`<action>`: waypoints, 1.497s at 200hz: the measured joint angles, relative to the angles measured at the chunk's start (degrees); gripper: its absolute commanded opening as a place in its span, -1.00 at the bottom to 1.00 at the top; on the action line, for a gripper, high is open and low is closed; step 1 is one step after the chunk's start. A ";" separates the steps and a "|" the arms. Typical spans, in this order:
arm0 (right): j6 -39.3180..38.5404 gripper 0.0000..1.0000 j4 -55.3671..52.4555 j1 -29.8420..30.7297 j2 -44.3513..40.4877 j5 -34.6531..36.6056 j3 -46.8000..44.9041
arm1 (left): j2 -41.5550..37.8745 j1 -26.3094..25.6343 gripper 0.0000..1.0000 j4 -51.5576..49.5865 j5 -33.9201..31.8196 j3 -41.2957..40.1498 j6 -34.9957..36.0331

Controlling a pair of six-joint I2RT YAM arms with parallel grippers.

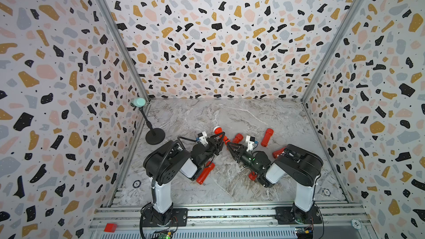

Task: Close the plug at the bottom of the flashlight
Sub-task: Close the plug of the flashlight.

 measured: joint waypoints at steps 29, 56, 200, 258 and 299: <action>0.35 -0.28 0.24 -0.04 0.00 -0.04 -0.24 | -0.61 -0.13 -1.00 -0.79 -0.07 0.00 0.24; 0.55 -0.29 0.35 -0.09 0.00 -0.09 -0.48 | -1.18 -0.31 -1.00 -1.42 -0.37 0.00 0.66; 1.01 -0.36 0.46 -0.24 -0.66 -0.20 -0.59 | -4.31 -1.33 -1.00 -5.22 -2.84 0.00 1.27; 0.74 -0.40 0.46 -0.28 -0.90 -0.13 -0.74 | -5.86 -1.79 -1.00 -4.92 -4.11 0.00 1.31; 0.39 -0.41 0.46 -0.31 -1.07 0.04 -0.96 | -5.86 -2.08 -1.00 -4.92 -4.72 0.00 1.31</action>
